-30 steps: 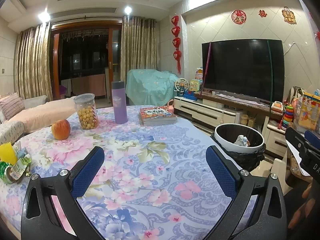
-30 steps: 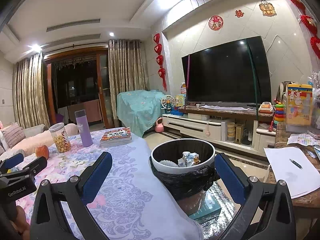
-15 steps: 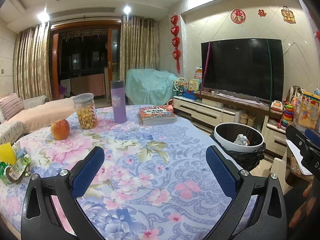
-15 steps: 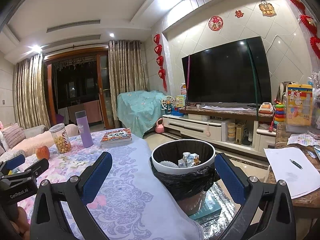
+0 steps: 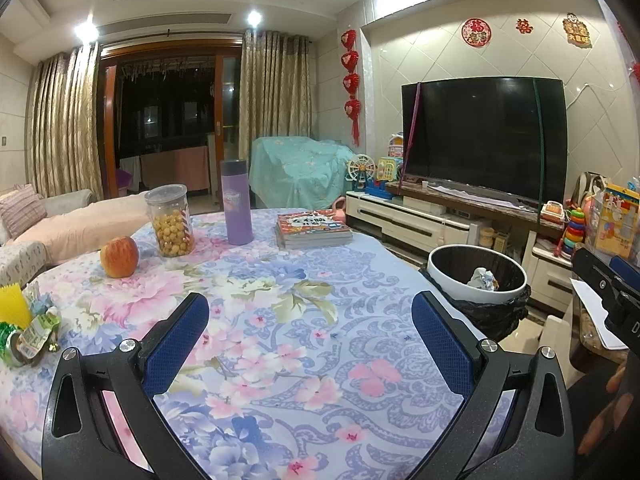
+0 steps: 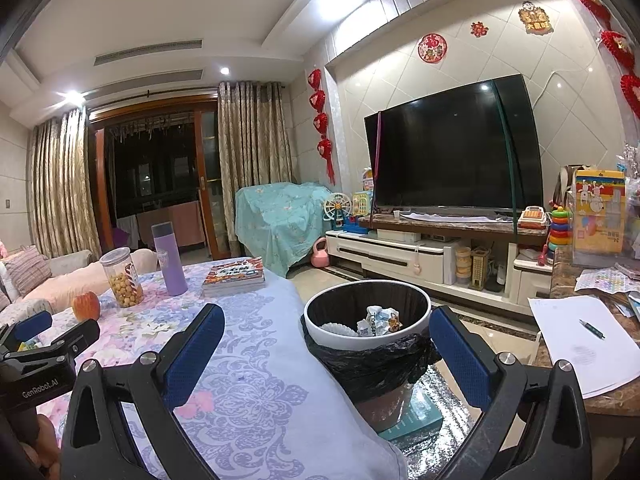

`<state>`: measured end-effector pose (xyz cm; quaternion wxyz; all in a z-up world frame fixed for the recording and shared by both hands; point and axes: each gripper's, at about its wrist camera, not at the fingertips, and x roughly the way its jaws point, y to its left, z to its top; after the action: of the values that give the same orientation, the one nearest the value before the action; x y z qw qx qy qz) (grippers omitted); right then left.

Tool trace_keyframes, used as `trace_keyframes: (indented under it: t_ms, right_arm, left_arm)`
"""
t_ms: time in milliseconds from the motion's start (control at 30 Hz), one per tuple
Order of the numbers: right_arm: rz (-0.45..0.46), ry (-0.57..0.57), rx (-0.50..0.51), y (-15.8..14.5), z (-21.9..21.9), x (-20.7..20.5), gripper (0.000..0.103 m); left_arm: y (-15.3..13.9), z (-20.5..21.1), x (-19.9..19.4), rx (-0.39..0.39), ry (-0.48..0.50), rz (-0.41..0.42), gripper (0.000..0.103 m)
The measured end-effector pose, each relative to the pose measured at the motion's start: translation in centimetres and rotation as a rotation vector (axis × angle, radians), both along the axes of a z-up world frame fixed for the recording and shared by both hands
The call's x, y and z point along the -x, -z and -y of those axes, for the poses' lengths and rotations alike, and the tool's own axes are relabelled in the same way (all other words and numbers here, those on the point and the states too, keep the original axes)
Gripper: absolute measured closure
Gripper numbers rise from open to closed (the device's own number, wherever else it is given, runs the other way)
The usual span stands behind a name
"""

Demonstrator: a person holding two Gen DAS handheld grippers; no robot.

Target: Collect trash

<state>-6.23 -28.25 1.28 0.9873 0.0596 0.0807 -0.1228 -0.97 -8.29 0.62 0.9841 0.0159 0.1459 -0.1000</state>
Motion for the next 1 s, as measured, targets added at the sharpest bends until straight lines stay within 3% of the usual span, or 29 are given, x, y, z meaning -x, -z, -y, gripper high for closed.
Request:
trace_keyframes:
  t_ms: [1000]
  right_arm:
    - [0.003, -0.006, -0.003, -0.22, -0.19, -0.11, 0.0]
  left_arm:
    - [0.27, 0.03, -0.18, -0.002, 0.005, -0.006, 0.0]
